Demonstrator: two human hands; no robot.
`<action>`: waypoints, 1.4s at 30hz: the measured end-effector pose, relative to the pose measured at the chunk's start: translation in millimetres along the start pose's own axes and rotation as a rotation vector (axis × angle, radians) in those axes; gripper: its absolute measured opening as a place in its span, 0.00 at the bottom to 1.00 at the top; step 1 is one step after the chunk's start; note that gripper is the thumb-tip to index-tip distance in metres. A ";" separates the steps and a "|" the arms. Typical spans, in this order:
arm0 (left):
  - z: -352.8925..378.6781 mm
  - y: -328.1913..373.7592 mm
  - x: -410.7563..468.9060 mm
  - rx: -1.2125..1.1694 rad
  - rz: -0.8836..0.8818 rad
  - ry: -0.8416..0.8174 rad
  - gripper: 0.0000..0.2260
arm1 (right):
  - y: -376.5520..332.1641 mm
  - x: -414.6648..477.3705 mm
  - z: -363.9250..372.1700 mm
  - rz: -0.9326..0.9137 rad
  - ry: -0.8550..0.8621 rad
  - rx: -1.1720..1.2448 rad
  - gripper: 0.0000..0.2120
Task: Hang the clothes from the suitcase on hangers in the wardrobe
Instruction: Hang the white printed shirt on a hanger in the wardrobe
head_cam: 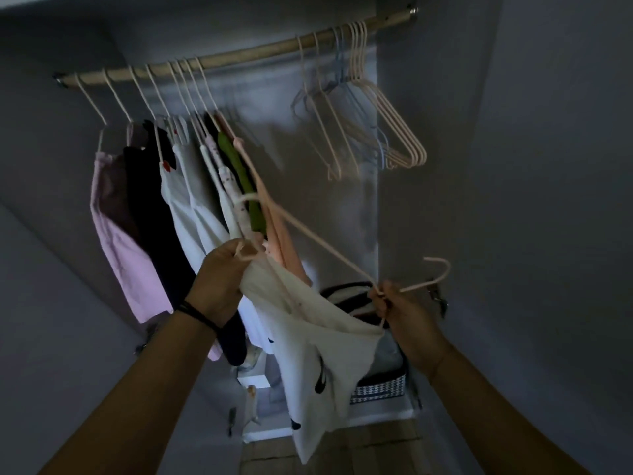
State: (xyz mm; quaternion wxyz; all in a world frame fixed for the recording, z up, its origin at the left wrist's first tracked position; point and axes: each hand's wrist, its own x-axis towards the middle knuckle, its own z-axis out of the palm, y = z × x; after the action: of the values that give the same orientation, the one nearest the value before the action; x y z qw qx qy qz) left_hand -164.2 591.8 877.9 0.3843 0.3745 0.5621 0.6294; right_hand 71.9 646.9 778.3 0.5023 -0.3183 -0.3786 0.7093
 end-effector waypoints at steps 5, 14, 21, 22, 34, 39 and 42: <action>-35.2 -8.2 -11.2 -0.117 -0.054 0.049 0.17 | -0.6 -1.1 5.5 -0.030 -0.020 -0.276 0.17; -59.5 -22.8 -37.2 -0.059 0.063 0.371 0.10 | -20.9 -1.7 20.1 -0.123 -0.066 -0.471 0.18; -66.5 -21.6 -46.9 -0.064 0.085 0.495 0.12 | -26.3 -11.5 17.5 -0.083 -0.088 -0.648 0.16; -66.1 -20.8 -46.8 -0.065 0.083 0.492 0.11 | -28.1 -13.5 18.6 -0.087 -0.083 -0.672 0.16; -18.4 -28.4 -48.5 0.548 0.264 0.155 0.11 | -49.7 -14.0 108.0 -0.382 -0.381 -1.461 0.18; -38.8 -30.5 -53.0 0.564 0.271 0.099 0.18 | -62.3 7.5 114.2 -0.313 -0.433 -1.352 0.16; -59.8 -22.4 -57.0 0.624 0.302 -0.007 0.21 | -77.9 16.9 104.5 -0.403 -0.393 -1.161 0.18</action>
State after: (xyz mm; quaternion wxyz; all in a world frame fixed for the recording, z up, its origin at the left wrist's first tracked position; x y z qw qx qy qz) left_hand -192.7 516.8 848.1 0.1558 0.5552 0.6642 0.4757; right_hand 16.8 656.5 897.2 0.2930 -0.3252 -0.8379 0.3260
